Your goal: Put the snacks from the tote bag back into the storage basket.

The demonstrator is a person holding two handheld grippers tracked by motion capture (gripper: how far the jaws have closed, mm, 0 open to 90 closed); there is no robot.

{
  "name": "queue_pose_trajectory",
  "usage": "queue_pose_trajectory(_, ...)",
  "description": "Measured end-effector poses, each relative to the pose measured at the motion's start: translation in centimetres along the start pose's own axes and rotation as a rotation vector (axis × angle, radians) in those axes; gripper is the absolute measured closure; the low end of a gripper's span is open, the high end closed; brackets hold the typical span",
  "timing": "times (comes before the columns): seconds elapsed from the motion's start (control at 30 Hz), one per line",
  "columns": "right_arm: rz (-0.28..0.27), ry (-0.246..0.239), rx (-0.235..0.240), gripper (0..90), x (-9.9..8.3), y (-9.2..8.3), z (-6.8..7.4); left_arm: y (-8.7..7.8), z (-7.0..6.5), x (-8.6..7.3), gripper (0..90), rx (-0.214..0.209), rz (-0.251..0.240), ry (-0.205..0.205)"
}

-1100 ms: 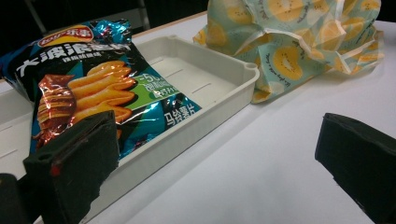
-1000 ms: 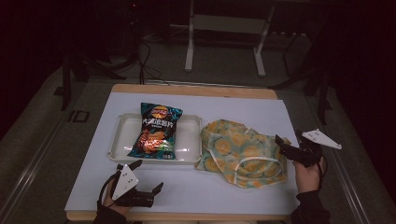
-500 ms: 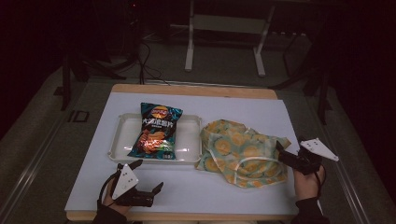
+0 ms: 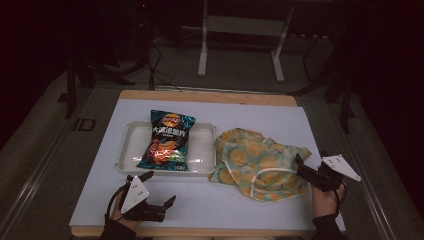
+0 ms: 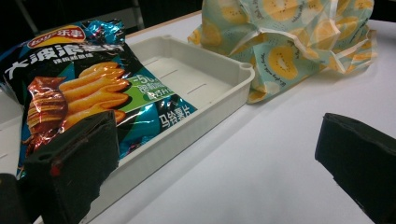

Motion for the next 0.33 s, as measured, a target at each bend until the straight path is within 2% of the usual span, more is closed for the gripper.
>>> queue_pose_trajectory(0.17,-0.013,0.021,0.013,11.8,0.06,-0.11,-0.15,-0.01,-0.02,0.00,0.2,0.001,-0.001,0.000)
queue_pose_trajectory(0.33,-0.008,0.014,0.016,11.8,0.00,-0.03,-0.12,-0.06,-0.03,0.00,0.2,0.001,-0.002,0.002)
Point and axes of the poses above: each handheld gripper's, and its own axes: y roughly forward along the jaws, x roughly out of its top, z roughly to its left, the point moved 5 cm from there along y, roughly forward along the jaws, and after that the axes turned 10 degrees about -y, right-handed, at the moved point
